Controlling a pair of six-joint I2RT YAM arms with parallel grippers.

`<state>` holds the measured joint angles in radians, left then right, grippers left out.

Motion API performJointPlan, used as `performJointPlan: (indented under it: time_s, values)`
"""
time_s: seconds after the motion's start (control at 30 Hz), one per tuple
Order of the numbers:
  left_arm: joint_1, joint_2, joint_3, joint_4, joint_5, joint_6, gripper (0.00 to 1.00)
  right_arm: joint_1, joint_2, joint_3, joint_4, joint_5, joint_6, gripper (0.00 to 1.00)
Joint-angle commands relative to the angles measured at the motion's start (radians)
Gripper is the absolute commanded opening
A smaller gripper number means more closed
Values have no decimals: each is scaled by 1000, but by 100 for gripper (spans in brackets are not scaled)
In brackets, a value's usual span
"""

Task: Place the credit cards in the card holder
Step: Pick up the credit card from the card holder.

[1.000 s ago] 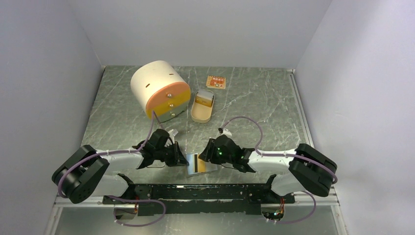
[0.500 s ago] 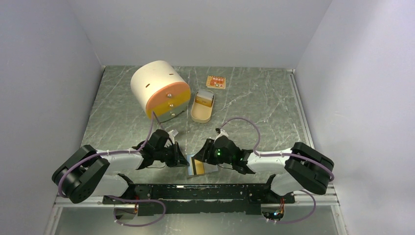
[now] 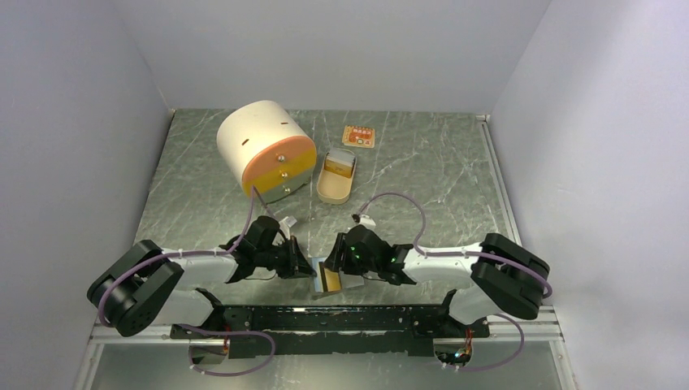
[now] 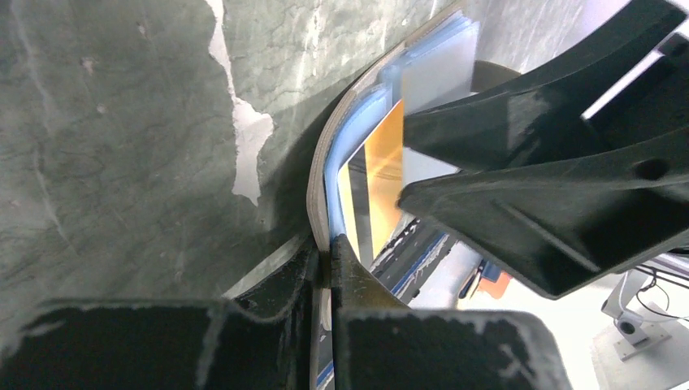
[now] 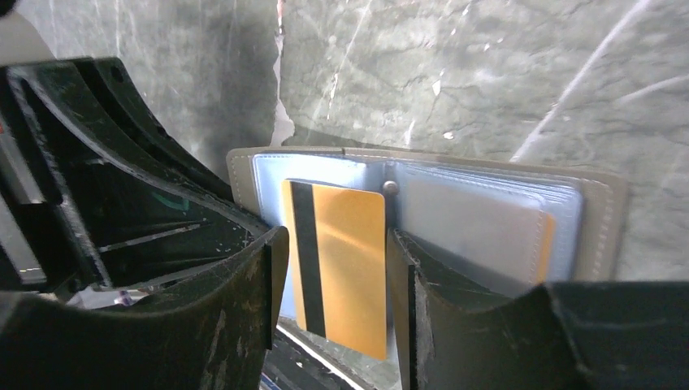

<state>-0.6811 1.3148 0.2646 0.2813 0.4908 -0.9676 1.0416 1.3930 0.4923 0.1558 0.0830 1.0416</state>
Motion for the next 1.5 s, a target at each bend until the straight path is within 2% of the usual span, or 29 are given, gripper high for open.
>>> performJointPlan:
  time_s: [0.0,0.3,0.47,0.67,0.87,1.07,1.2,1.47]
  values:
    - [3,3,-8,48,51,-14,9,32,64,3,23,-19,-9,52]
    - [4,6,-13,39,42,-11,9,34,36,-54,191,-64,44,46]
    - [4,10,-7,28,36,-5,9,32,-9,-69,179,-40,31,39]
    - [4,16,-1,18,31,1,9,26,-28,-103,210,-42,25,24]
    - [3,9,2,1,24,7,9,21,-20,-104,219,-52,9,1]
    - [4,-12,25,-72,-1,62,9,-87,-124,-160,213,-129,-118,0]
    - [4,-6,30,-77,9,77,9,-204,-225,-252,299,-247,-176,0]
    - [4,38,30,-19,36,60,9,-238,-171,-308,422,-313,-173,0]
